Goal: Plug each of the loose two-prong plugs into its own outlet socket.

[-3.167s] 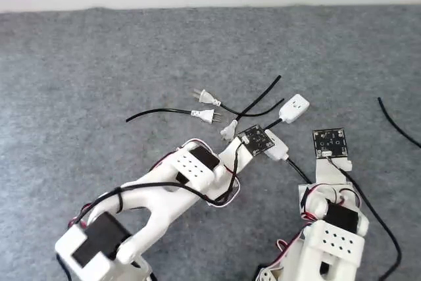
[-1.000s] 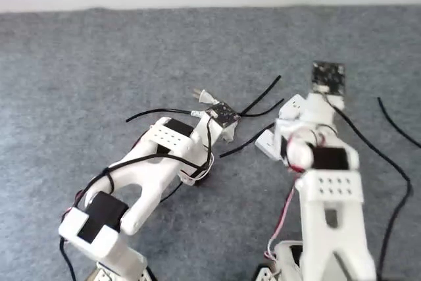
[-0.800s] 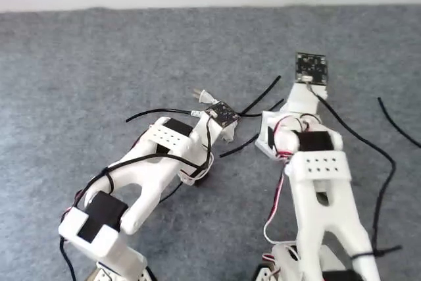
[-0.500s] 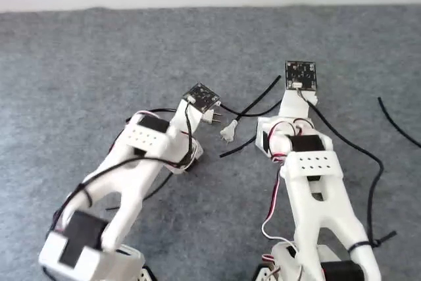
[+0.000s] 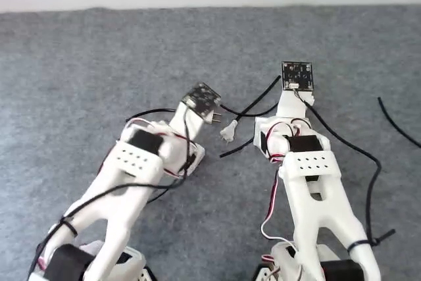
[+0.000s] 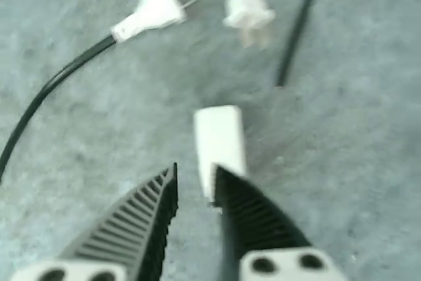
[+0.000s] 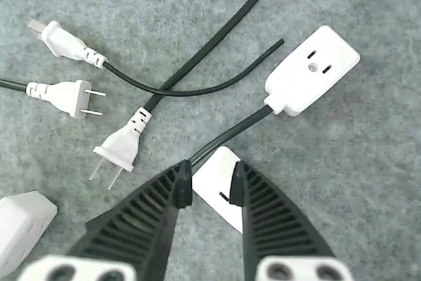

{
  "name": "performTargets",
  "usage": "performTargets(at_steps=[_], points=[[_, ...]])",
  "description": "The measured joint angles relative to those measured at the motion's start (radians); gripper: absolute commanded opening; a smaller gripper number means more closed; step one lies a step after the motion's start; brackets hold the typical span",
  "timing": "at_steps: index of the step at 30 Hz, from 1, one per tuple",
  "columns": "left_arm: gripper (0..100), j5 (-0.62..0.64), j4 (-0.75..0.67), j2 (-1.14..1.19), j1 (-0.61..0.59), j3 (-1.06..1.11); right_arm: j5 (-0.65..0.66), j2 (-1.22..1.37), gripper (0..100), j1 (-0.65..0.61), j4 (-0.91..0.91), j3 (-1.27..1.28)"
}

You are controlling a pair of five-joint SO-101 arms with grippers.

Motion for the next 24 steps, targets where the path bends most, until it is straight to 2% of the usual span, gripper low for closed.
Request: performTargets(at_steps=[4, 9, 17, 24], points=[[1, 0.0, 0.0, -0.015, 0.114, 0.04, 0.0, 0.0, 11.1, -0.002, 0.0, 0.0], [1, 0.0, -0.002, -0.018, 0.183, 0.043, 0.0, 0.0, 11.1, -0.002, 0.0, 0.0], [1, 0.0, -0.107, 0.107, 0.123, 0.057, 0.0, 0.0, 11.1, -0.002, 0.0, 0.0], [1, 0.0, -0.127, 0.288, 0.048, -0.032, 0.0, 0.0, 11.1, 0.0, 0.0, 0.0]])
